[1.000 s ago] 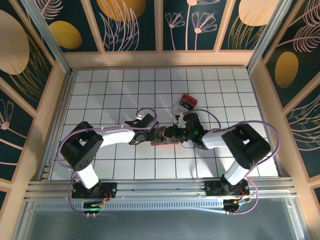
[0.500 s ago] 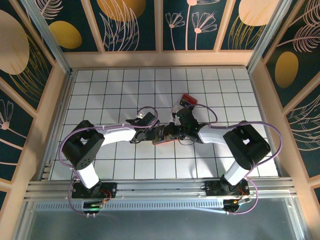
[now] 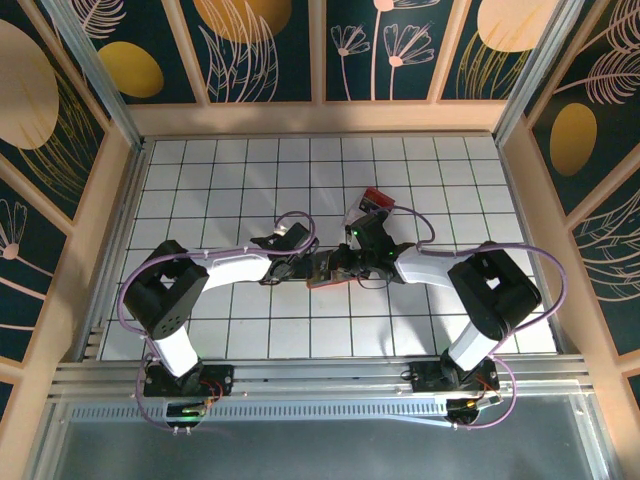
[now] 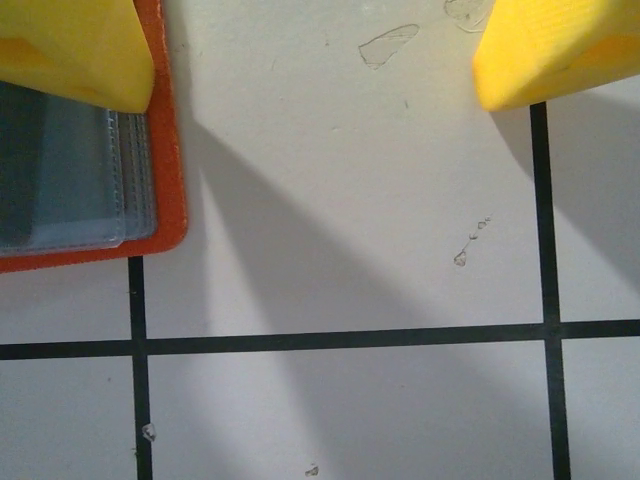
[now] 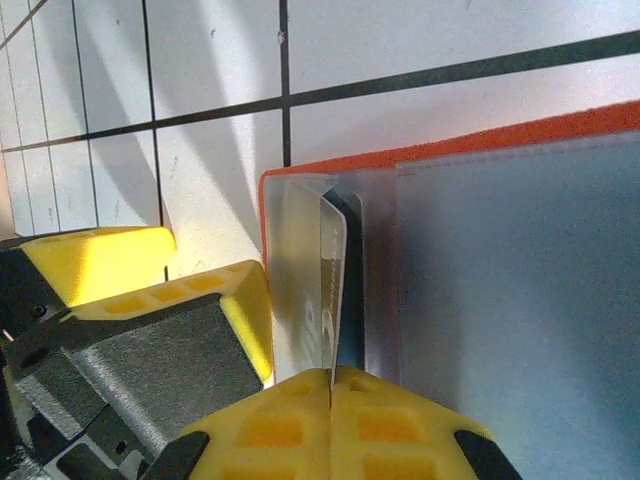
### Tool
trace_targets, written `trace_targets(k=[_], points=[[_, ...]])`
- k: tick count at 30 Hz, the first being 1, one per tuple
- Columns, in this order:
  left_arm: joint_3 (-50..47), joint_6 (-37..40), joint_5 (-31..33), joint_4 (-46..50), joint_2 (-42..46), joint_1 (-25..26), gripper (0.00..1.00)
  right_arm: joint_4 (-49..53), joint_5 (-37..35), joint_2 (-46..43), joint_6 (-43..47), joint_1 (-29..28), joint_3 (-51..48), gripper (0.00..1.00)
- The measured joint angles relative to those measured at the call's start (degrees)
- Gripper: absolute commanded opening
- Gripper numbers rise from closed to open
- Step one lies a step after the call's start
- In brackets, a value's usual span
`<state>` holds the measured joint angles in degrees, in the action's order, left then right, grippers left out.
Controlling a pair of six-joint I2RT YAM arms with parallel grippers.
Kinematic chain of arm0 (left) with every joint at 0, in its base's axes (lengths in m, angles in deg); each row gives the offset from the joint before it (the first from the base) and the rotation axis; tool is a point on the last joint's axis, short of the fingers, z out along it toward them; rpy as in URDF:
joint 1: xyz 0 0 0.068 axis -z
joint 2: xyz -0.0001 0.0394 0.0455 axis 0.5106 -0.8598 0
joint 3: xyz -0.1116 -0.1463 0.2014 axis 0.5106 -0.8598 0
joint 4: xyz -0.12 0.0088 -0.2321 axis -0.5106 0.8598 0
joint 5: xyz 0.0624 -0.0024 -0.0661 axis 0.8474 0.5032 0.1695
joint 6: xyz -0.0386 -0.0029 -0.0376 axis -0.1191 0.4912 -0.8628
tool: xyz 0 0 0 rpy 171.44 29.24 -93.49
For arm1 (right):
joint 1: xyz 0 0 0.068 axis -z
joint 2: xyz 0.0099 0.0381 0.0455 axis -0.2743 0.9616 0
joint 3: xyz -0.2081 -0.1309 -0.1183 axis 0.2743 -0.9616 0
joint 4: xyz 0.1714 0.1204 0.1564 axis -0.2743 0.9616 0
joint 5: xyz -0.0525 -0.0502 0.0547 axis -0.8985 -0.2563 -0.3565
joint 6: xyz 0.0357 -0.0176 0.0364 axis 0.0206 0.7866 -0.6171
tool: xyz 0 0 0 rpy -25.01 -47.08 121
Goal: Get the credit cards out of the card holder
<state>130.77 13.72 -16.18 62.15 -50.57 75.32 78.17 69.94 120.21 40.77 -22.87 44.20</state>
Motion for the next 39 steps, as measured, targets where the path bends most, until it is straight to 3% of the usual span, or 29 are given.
trace_targets(k=[6, 8, 11, 13, 25, 39], points=[[0.55, 0.2, 0.59, 0.09, -0.72, 0.0, 0.79, 0.66, -0.48, -0.11, 0.02, -0.02, 0.11, 0.01], [0.81, 0.33, 1.51, 0.15, -1.27, 0.0, 0.74, 1.4, -0.83, -0.13, 0.24, -0.02, 0.57, 0.01], [1.55, 0.92, 2.51, -0.46, -2.14, 0.0, 0.58, 3.43, -2.16, -0.35, 0.87, -0.11, 1.75, 0.01], [2.12, 1.46, 3.41, -0.66, -2.95, -0.04, 0.56, 5.16, -3.37, -0.61, 1.42, -0.22, 2.6, 0.01], [3.34, 3.48, 3.89, -0.33, -3.91, 0.11, 0.57, 15.04, -10.91, -1.99, 2.82, -2.25, 7.74, 0.04], [3.32, 2.23, 2.78, -2.34, -0.94, -0.11, 0.8, 16.79, -12.98, -0.74, 2.97, -3.58, 9.99, 0.04]])
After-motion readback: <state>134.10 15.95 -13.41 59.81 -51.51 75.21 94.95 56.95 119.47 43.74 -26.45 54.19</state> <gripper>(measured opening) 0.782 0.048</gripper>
